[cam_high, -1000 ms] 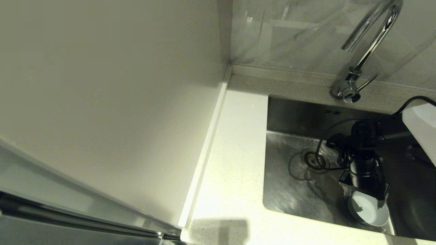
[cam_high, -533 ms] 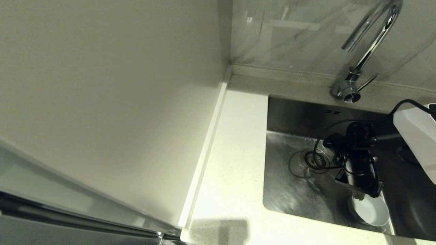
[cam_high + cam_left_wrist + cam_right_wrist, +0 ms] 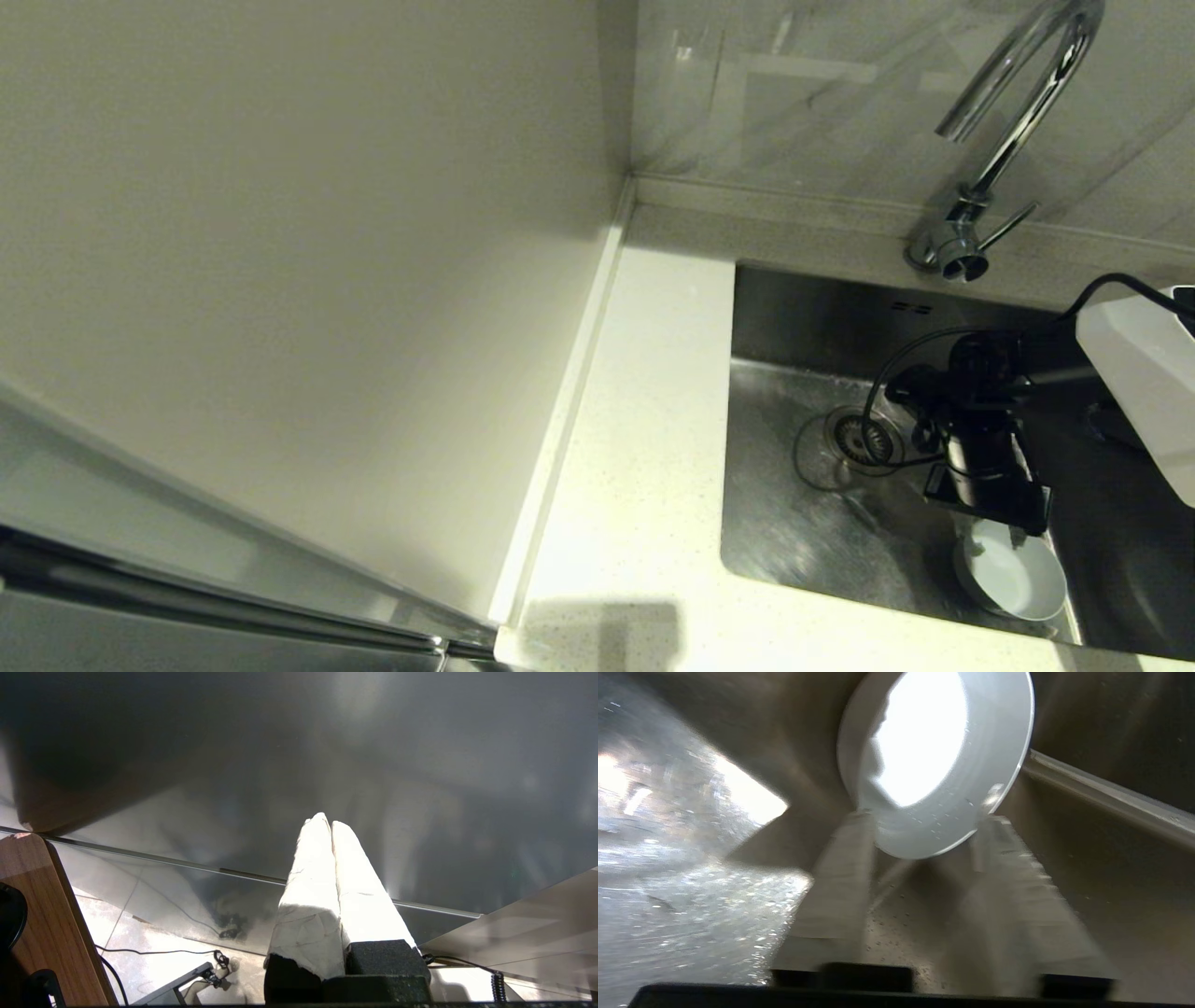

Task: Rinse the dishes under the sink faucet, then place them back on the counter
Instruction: Put a bowl back to the table from the sink

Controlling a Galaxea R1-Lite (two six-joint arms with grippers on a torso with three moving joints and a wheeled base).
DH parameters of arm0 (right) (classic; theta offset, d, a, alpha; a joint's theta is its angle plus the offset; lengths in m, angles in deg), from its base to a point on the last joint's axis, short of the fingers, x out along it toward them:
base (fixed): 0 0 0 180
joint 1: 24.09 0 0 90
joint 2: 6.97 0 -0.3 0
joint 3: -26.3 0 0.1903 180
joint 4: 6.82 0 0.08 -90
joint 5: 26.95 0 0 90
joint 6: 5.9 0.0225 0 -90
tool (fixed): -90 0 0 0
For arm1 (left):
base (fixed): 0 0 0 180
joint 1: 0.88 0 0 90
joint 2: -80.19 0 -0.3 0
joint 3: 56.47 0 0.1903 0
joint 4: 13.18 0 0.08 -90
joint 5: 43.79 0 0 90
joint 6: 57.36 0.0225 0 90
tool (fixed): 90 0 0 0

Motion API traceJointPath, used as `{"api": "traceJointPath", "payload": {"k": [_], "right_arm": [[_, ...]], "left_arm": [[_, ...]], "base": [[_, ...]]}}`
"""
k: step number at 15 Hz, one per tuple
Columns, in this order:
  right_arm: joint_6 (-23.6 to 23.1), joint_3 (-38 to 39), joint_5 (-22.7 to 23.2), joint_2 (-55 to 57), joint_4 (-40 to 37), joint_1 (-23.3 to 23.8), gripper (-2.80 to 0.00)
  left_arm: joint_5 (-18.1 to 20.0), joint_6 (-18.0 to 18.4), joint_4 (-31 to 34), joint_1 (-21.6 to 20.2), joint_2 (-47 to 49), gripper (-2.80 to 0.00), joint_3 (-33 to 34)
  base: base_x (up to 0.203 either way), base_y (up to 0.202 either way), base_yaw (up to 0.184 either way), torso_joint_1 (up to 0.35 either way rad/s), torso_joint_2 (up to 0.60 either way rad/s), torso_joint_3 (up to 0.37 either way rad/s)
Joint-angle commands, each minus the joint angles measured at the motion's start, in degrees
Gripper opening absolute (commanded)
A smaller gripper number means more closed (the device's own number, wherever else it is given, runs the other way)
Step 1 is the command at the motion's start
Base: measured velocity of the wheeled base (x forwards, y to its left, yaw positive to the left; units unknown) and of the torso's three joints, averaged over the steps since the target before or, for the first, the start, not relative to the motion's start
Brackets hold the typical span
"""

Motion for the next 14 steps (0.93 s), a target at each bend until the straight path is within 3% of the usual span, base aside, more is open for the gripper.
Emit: {"api": "traceJointPath", "payload": {"k": [1, 14], "right_arm": [[0.24, -1.53, 0.02, 0.79, -0.27, -0.06, 0.0], [1.43, -7.47, 0.45, 7.81, -0.27, 0.35, 0.0]], "left_arm": [[0.0, 0.0, -0.02, -0.01, 0.0, -2.8, 0.09], [0.0, 0.0, -0.02, -0.01, 0.0, -2.8, 0.18]], "base": [[0.0, 0.0, 0.0, 0.0, 0.0, 0.0], [0.0, 0.0, 0.0, 0.0, 0.0, 0.0]]}}
